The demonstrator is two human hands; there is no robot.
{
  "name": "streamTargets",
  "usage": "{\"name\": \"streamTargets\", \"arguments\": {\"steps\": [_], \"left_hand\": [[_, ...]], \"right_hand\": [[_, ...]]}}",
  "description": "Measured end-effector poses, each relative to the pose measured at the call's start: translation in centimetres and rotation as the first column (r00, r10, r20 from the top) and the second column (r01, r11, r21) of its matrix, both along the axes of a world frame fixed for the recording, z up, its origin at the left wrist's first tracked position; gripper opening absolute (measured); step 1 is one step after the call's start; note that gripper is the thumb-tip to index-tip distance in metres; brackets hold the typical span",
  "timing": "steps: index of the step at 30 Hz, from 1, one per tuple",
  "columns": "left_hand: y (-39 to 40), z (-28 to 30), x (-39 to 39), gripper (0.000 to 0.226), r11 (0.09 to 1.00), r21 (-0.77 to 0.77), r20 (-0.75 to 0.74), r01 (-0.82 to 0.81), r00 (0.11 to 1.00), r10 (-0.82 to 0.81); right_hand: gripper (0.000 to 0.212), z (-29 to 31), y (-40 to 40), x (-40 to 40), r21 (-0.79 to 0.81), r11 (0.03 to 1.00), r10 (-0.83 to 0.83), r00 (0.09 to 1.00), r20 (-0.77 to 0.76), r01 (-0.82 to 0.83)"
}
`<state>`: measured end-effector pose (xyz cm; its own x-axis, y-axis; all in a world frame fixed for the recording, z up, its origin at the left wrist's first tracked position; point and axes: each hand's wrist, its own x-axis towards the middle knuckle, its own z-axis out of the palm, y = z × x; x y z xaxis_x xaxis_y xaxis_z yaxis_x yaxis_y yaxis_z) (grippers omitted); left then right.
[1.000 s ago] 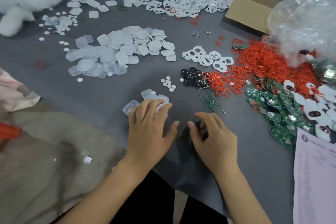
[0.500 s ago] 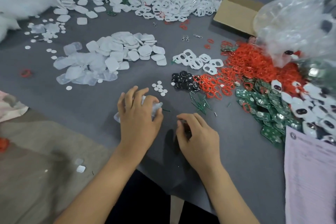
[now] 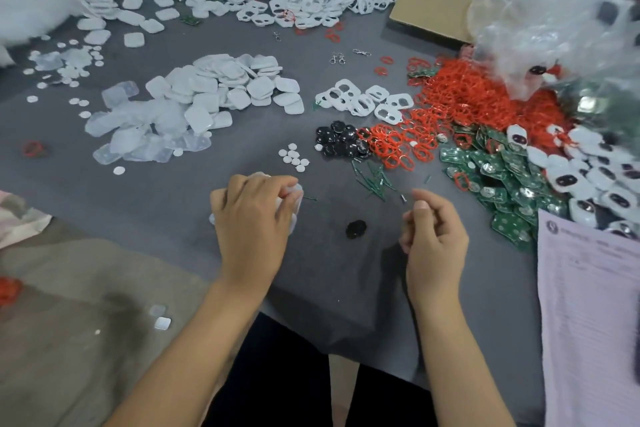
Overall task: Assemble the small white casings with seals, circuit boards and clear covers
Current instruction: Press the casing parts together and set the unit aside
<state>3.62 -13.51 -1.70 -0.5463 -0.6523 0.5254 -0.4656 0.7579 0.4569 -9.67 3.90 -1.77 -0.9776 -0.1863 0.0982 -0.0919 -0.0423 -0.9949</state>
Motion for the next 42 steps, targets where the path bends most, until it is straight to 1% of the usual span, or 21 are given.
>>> {"name": "streamTargets", "arguments": {"steps": [1,3,5,6,7,8,10,12,13,14,15,16,18,19,20,23,27,29,33,36,42], "left_hand": [[0.1,0.1,0.1,0.008,1.000,-0.022,-0.010,0.005,1.000,-0.005],[0.7,0.2,-0.1,0.013,0.997,-0.061,-0.052,0.039,0.998,-0.042],[1.5,0.3,-0.5,0.011,0.987,-0.063,-0.123,0.148,0.980,-0.155],[1.9,0.4,-0.8,0.010,0.972,-0.026,-0.168,0.232,0.958,-0.233],[2.3,0.6,-1.1,0.007,0.945,0.045,-0.221,0.323,0.926,-0.306],[2.6,0.9,-1.4,0.005,0.904,0.138,-0.274,0.405,0.893,-0.358],[3.6,1.4,-2.1,0.007,0.800,0.312,-0.357,0.512,0.844,-0.400],[4.5,1.5,-2.6,0.010,0.701,0.430,-0.403,0.569,0.816,-0.415],[4.9,1.5,-2.8,0.011,0.671,0.465,-0.402,0.578,0.813,-0.422],[5.1,1.4,-2.9,0.014,0.661,0.479,-0.381,0.577,0.815,-0.436],[5.1,1.2,-2.8,0.017,0.689,0.456,-0.329,0.564,0.826,-0.458],[4.9,1.0,-2.8,0.022,0.741,0.399,-0.239,0.540,0.842,-0.484],[4.4,0.8,-2.5,0.033,0.834,0.249,0.028,0.492,0.857,-0.514],[4.3,0.7,-2.5,0.037,0.849,0.209,0.128,0.486,0.847,-0.517],[4.2,0.6,-2.3,0.039,0.849,0.208,0.178,0.486,0.835,-0.521],[4.4,0.4,-2.3,0.037,0.831,0.274,0.138,0.484,0.836,-0.532],[4.8,0.2,-2.6,0.037,0.825,0.294,0.130,0.482,0.835,-0.534],[4.8,0.1,-2.7,0.034,0.817,0.311,0.109,0.485,0.836,-0.538],[4.5,0.3,-2.6,0.033,0.804,0.326,0.078,0.498,0.833,-0.548],[4.5,0.3,-2.6,0.034,0.802,0.314,0.095,0.509,0.823,-0.560],[4.6,0.4,-2.4,0.035,0.818,0.285,0.107,0.499,0.832,-0.545]], "right_hand": [[0.018,0.0,0.1,0.1,0.005,1.000,0.013,1.000,-0.009,-0.013],[0.018,0.1,0.2,0.5,0.056,0.998,0.045,0.997,-0.070,-0.041],[0.017,0.4,0.3,0.9,0.115,0.991,0.089,0.984,-0.155,-0.071],[0.016,0.5,0.4,1.0,0.126,0.986,0.128,0.975,-0.184,-0.106],[0.014,0.8,0.5,1.1,0.127,0.978,0.190,0.961,-0.199,-0.167],[0.013,1.1,0.5,1.3,0.127,0.960,0.269,0.943,-0.196,-0.248],[0.018,1.4,0.6,1.6,0.170,0.913,0.398,0.901,-0.173,-0.371],[0.014,1.5,0.7,1.4,0.232,0.899,0.413,0.897,-0.160,-0.372],[0.010,1.5,0.8,1.3,0.239,0.909,0.385,0.909,-0.160,-0.343],[0.009,1.4,1.1,1.1,0.242,0.924,0.341,0.925,-0.168,-0.297],[0.009,1.2,1.3,1.0,0.258,0.936,0.290,0.940,-0.182,-0.238],[0.009,1.1,1.6,1.0,0.290,0.941,0.240,0.949,-0.203,-0.176],[0.010,0.8,2.2,1.2,0.340,0.937,0.166,0.959,-0.230,-0.080],[0.011,0.6,2.5,1.3,0.350,0.935,0.145,0.962,-0.232,-0.057],[0.012,0.6,2.8,1.2,0.353,0.934,0.137,0.964,-0.229,-0.049],[0.015,0.6,3.2,0.8,0.361,0.930,0.159,0.963,-0.216,-0.072],[0.016,0.6,3.2,0.6,0.461,0.887,0.140,0.956,-0.257,-0.006],[0.015,0.7,2.9,0.5,0.508,0.861,0.139,0.962,-0.233,-0.001],[0.016,1.2,3.0,-0.5,0.500,0.854,0.234,0.964,-0.124,-0.143],[0.013,1.3,3.4,-0.9,0.547,0.812,0.295,0.952,-0.082,-0.205],[0.014,0.9,2.9,0.1,0.561,0.819,0.254,0.953,-0.168,-0.119]]}}
